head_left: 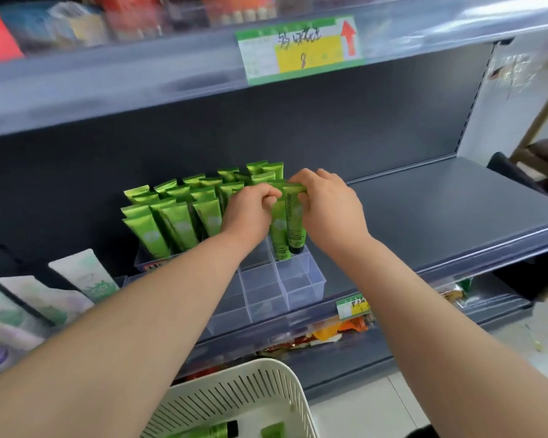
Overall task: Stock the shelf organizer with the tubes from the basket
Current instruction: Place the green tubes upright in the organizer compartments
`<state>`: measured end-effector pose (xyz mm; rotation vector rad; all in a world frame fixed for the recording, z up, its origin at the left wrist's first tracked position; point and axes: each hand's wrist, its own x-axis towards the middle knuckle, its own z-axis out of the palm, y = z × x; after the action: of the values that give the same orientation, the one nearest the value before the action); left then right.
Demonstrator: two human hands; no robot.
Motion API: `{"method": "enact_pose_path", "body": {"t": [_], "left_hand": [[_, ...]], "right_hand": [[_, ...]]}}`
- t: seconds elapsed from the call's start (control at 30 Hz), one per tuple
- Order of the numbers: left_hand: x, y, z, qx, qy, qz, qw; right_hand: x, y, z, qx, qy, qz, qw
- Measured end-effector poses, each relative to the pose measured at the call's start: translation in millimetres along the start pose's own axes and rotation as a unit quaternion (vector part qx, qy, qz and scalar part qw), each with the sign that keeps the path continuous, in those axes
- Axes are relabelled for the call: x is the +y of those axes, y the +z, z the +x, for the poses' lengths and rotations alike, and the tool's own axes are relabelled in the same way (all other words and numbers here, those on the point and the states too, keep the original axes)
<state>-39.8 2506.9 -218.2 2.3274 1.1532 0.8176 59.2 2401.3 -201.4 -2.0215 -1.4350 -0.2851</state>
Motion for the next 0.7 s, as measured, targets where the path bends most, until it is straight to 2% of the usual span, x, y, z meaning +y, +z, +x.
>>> {"method": "enact_pose_path", "body": {"t": [0.2, 0.5, 0.7], "left_hand": [[-10.3, -15.8, -11.4, 0.044, 0.001, -0.024, 0.999], [-14.8, -31.5, -27.4, 0.035, 0.006, -0.007, 0.999], [-13.9, -47.1, -44.2, 0.039, 0.013, -0.008, 0.999]], "right_hand": [[0.2, 18.0, 3.4, -0.057, 0.008, -0.02, 0.998], [-2.2, 21.8, -5.2, -0.068, 0.047, 0.021, 0.996], [-15.6, 12.3, -13.5, -0.029, 0.01, -0.017, 0.999]]}}
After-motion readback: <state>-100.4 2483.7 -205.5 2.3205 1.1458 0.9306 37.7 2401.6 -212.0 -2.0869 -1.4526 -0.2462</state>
